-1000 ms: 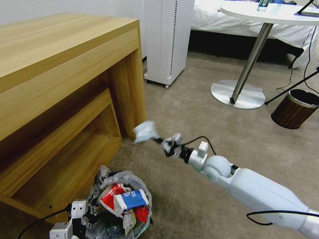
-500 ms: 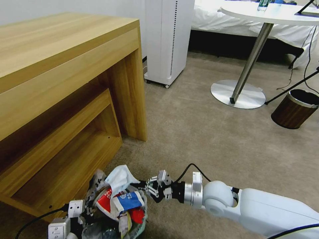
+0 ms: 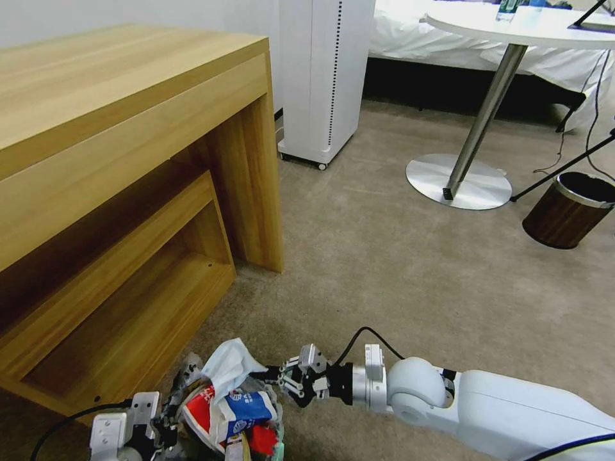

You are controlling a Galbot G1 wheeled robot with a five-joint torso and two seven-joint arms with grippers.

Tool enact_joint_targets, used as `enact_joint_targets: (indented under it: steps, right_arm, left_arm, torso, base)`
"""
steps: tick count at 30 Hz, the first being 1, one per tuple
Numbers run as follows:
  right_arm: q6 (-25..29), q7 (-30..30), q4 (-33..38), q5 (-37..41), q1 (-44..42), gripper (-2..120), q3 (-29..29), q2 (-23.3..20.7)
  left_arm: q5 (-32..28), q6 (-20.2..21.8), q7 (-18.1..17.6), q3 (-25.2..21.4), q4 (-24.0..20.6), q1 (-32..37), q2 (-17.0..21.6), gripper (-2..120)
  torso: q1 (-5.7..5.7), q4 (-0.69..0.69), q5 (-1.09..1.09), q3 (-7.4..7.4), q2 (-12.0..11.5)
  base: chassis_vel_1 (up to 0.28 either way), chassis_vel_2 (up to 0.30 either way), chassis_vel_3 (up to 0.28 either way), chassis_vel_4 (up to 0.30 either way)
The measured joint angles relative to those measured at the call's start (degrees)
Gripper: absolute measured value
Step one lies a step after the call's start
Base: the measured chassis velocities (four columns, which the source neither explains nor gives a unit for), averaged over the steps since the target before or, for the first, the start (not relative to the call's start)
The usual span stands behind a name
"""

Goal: Pick up the trash bin and place the garbage on the floor into it.

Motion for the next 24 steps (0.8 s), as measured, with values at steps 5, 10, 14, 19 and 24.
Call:
enact_joint_targets:
  steps: [5, 10, 14, 19, 24]
  right_arm:
    - [-0.3, 0.6, -1.7, 2.6, 8.2, 0, -7.4, 5.1]
    - [-0.8, 1.5, -2.3, 2.2, 7.7, 4, -8.0, 6.0]
    - [0.0, -0.2, -2.9, 1.2, 6.7, 23, -8.0, 5.4]
    - [-0.2, -0.4, -2.9, 1.3, 6.6, 37, -7.7, 4.9]
    - [-0.3, -0.4, -2.7, 1.3, 7.1, 58, -7.4, 4.2]
  left_arm:
    - [4.1, -0.7, 0.8, 1.5, 1.6, -0.5, -1.9, 0]
    - [5.1, -1.1, 1.2, 1.5, 2.0, -0.4, -2.0, 0]
    - [6.1, -2.1, 1.7, 1.7, 2.8, -0.8, -2.6, 0]
    - [6.8, -2.4, 2.1, 2.0, 3.3, -1.1, -3.3, 0]
    - [6.2, -3.1, 2.1, 1.6, 3.8, -1.8, -2.8, 0]
  torso:
    - [0.00, 0.03, 0.02, 0.00, 0.0]
    - [0.00, 0.02, 0.02, -0.01, 0.0]
    - [0.00, 0.01, 0.02, -0.01, 0.0]
    - [0.00, 0.01, 0.02, -0.01, 0.0]
    - [0.00, -0.01, -0.04, 0.00, 0.0]
  base:
    - [0.000, 0.000, 0.000, 0.000]
    - [0.000, 0.000, 0.000, 0.000]
    - [0.000, 0.000, 0.000, 0.000]
    - [0.000, 0.000, 0.000, 0.000]
    - [0.000, 0.000, 0.000, 0.000]
